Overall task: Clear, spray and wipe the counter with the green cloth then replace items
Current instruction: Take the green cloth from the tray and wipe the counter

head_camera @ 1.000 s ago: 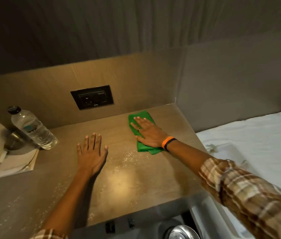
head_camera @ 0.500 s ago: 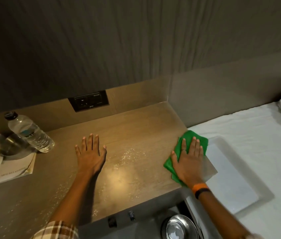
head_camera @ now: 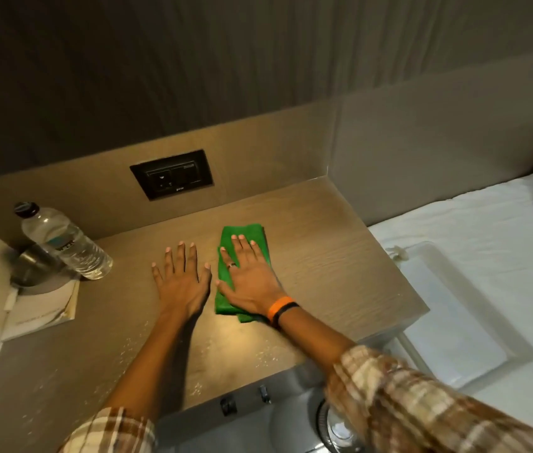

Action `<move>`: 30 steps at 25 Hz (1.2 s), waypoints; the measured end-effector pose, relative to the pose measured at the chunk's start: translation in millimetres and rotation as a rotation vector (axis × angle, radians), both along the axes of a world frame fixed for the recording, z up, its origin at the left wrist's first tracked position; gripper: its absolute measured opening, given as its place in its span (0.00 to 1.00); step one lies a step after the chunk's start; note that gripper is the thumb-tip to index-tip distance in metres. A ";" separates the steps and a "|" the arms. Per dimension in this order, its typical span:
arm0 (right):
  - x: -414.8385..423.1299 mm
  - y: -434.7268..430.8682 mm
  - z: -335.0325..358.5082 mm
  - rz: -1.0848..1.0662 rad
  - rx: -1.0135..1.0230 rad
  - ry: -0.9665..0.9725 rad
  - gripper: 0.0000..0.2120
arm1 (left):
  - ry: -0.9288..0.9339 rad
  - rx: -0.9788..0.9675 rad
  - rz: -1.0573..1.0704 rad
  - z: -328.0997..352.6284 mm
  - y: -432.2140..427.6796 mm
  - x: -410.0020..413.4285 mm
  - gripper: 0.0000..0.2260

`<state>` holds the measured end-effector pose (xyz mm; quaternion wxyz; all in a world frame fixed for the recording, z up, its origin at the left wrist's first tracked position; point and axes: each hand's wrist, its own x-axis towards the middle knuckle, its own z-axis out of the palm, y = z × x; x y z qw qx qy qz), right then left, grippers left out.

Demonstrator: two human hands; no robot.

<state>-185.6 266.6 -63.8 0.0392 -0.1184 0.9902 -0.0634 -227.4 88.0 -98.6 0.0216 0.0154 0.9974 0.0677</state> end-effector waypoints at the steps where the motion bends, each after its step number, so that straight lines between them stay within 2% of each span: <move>1: 8.7 12.2 -1.1 0.096 0.012 0.017 0.36 | -0.007 -0.002 0.000 1.7 0.2 1.1 0.30; 3: 38.4 46.6 -7.5 0.181 0.001 0.054 0.35 | -0.005 0.013 -0.016 4.6 -0.9 1.9 0.30; 6: 99.5 74.7 -16.9 -0.030 -0.037 0.067 0.36 | -0.023 0.030 -0.026 5.7 -0.9 3.4 0.31; 9: 128.0 22.5 -21.8 -0.293 -0.081 0.044 0.39 | -0.077 0.038 -0.023 5.5 -1.4 2.5 0.31; 11: 109.7 -24.1 -13.7 -0.225 -0.151 0.012 0.40 | -0.128 0.079 -0.035 15.0 -1.6 -1.0 0.31; 12: 95.4 -43.0 -6.8 -0.135 -0.206 -0.024 0.39 | -0.152 0.133 -0.034 23.1 0.1 -0.5 0.30; 14: 69.6 -53.7 4.8 -0.055 -0.392 -0.136 0.35 | -0.035 0.278 -0.039 35.8 12.9 11.9 0.26; 16: 62.8 -23.7 7.5 -0.232 -0.671 -0.111 0.30 | 0.119 0.475 -0.029 41.9 35.4 37.7 0.23; 17: 65.5 -1.2 3.7 -0.379 -0.686 -0.042 0.29 | 0.135 0.526 -0.049 41.6 46.6 51.6 0.23; 18: 69.5 22.8 -0.4 -0.495 -0.628 0.025 0.29 | 0.121 0.486 -0.110 38.3 58.5 64.4 0.23; 19: 72.9 44.5 -7.9 -0.513 -0.482 0.075 0.32 | 0.098 0.375 -0.196 32.4 69.0 74.5 0.24; 20: 75.8 57.9 -13.2 -0.473 -0.316 0.077 0.35 | 0.068 0.253 -0.260 25.2 75.6 80.5 0.26; 22: 74.4 61.6 -23.1 -0.384 -0.107 0.092 0.37 | 0.036 0.144 -0.276 21.7 78.7 70.9 0.28; 26: 73.7 57.4 -25.1 -0.341 -0.059 0.120 0.38 | 0.028 0.071 -0.163 32.0 56.1 19.3 0.28; 30: 75.0 60.0 -21.1 -0.336 -0.028 0.088 0.44 | 0.033 0.057 0.170 34.2 -17.9 19.3 0.28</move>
